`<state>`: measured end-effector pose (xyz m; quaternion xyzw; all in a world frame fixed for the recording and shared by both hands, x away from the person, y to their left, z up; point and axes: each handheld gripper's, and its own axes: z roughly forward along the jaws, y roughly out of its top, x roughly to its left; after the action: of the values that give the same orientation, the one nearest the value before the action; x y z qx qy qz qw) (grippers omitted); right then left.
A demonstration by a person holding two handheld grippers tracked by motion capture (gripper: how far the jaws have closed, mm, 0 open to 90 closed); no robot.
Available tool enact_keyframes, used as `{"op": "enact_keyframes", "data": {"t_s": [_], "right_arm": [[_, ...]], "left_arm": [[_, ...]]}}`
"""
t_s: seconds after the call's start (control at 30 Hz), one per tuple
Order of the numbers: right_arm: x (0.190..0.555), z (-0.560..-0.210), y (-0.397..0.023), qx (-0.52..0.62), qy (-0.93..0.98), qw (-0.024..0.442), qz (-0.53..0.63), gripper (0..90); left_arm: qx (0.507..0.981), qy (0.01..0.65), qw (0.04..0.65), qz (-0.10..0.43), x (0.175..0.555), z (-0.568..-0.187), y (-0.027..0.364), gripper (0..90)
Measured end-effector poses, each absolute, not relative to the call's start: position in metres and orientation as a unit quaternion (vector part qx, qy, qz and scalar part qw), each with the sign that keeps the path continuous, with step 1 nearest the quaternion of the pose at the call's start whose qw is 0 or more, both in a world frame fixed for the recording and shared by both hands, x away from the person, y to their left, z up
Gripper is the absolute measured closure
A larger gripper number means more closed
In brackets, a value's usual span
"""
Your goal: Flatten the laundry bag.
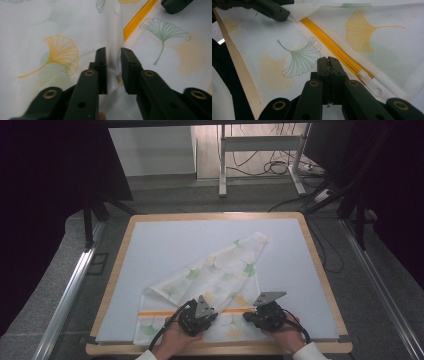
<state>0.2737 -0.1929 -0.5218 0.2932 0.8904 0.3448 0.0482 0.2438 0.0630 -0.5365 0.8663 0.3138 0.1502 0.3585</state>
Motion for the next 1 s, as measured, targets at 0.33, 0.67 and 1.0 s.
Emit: {"op": "enact_keyframes", "data": {"t_s": [0.33, 0.67, 1.0], "right_arm": [[0.274, -0.521, -0.194, 0.293, 0.891, 0.049, 0.344, 87.2], [0.275, -0.522, -0.194, 0.292, 0.891, 0.048, 0.344, 87.2], [0.276, -0.522, -0.195, 0.294, 0.889, 0.043, 0.347, 87.3]], "left_arm": [[0.864, 0.309, 0.374, 0.137, 0.245, -0.533, 0.067, 84.7], [0.853, 0.311, 0.396, 0.141, 0.246, -0.524, 0.074, 85.7], [0.825, 0.339, 0.427, 0.151, 0.259, -0.509, 0.093, 85.9]]}}
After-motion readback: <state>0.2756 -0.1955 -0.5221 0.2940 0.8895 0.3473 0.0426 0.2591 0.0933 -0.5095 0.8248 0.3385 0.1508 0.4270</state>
